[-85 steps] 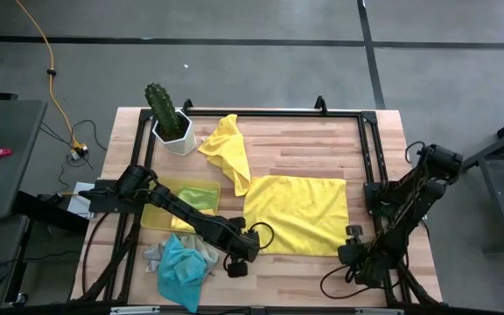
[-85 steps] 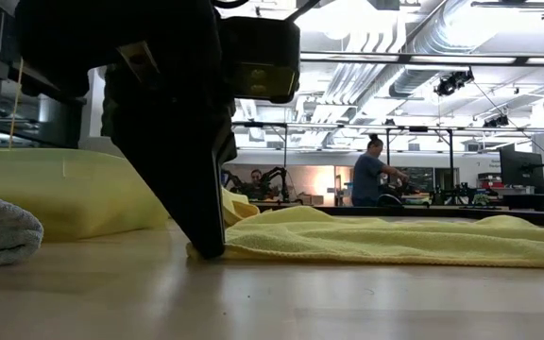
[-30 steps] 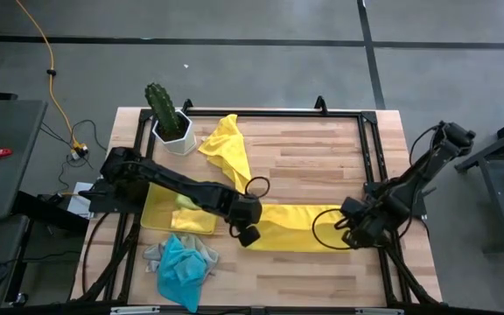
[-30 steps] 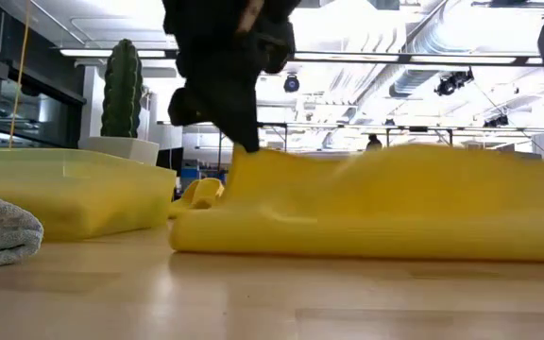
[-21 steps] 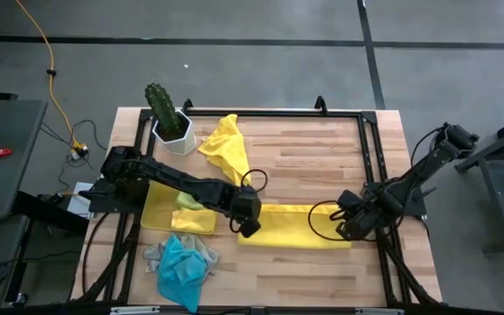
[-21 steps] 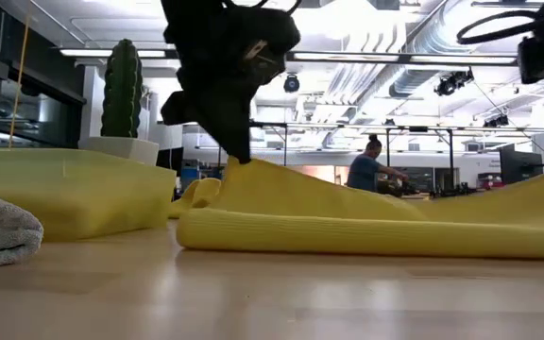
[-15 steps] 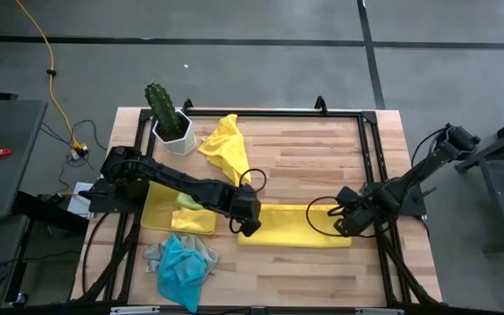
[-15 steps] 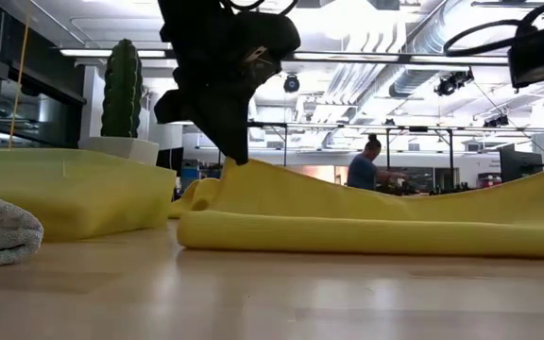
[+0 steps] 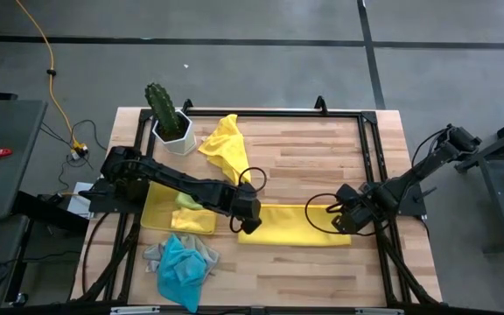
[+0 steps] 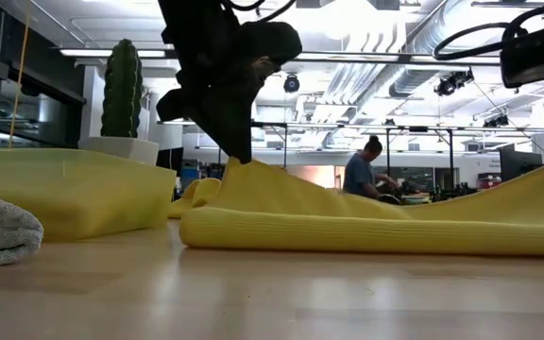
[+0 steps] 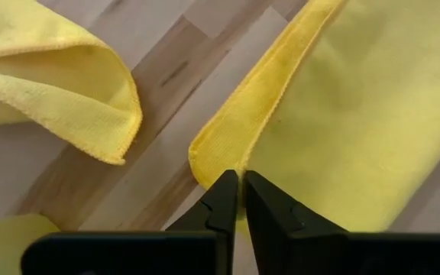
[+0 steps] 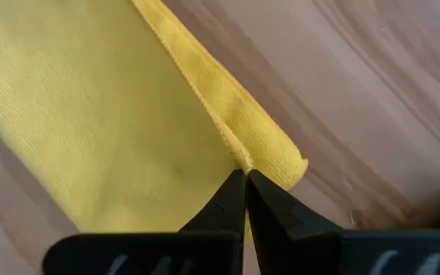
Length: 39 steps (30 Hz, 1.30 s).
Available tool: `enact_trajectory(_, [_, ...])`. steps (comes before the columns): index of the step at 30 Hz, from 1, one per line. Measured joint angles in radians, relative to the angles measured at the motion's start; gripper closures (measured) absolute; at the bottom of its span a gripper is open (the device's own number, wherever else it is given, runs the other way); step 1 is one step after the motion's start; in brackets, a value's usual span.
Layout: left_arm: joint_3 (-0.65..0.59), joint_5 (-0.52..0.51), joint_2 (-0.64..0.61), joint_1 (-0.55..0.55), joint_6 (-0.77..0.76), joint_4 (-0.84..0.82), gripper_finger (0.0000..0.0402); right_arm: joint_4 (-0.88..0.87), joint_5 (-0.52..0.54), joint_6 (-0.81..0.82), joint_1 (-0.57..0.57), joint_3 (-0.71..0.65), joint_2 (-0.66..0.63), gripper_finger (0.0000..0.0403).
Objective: Fold microfiber towels
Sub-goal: Fold the right yellow microfiber towel
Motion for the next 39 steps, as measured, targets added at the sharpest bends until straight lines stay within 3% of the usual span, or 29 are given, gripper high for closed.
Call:
enact_trajectory(5, [0.000, -0.013, 0.000, 0.017, 0.034, -0.004, 0.0351, -0.001, 0.009, 0.000, 0.000, 0.000, 0.000, 0.0388])
enact_trajectory(12, [-0.001, 0.014, -0.015, 0.064, 0.141, -0.005, 0.0299, -0.063, 0.045, -0.024, 0.002, 0.016, -0.002, 0.0291])
enact_trajectory(18, [0.000, 0.099, -0.067, 0.009, 0.409, 0.054, 0.0276, 0.062, 0.058, -0.160, 0.097, 0.053, -0.064, 0.0236])
enact_trajectory(23, [0.000, 0.169, -0.068, -0.111, 0.577, 0.112, 0.0275, 0.186, 0.073, -0.143, 0.230, 0.053, -0.084, 0.0229])
enact_trajectory(27, [0.000, 0.164, -0.007, -0.174, 0.620, 0.136, 0.0275, 0.200, 0.153, -0.076, 0.310, 0.053, -0.061, 0.0229])
enact_trajectory(31, [0.000, 0.146, 0.068, -0.186, 0.621, 0.175, 0.0275, 0.202, 0.202, -0.045, 0.337, 0.053, -0.042, 0.0229])
enact_trajectory(39, [0.000, 0.120, 0.159, -0.183, 0.594, 0.168, 0.0275, 0.208, 0.198, -0.053, 0.336, 0.053, -0.040, 0.0229])
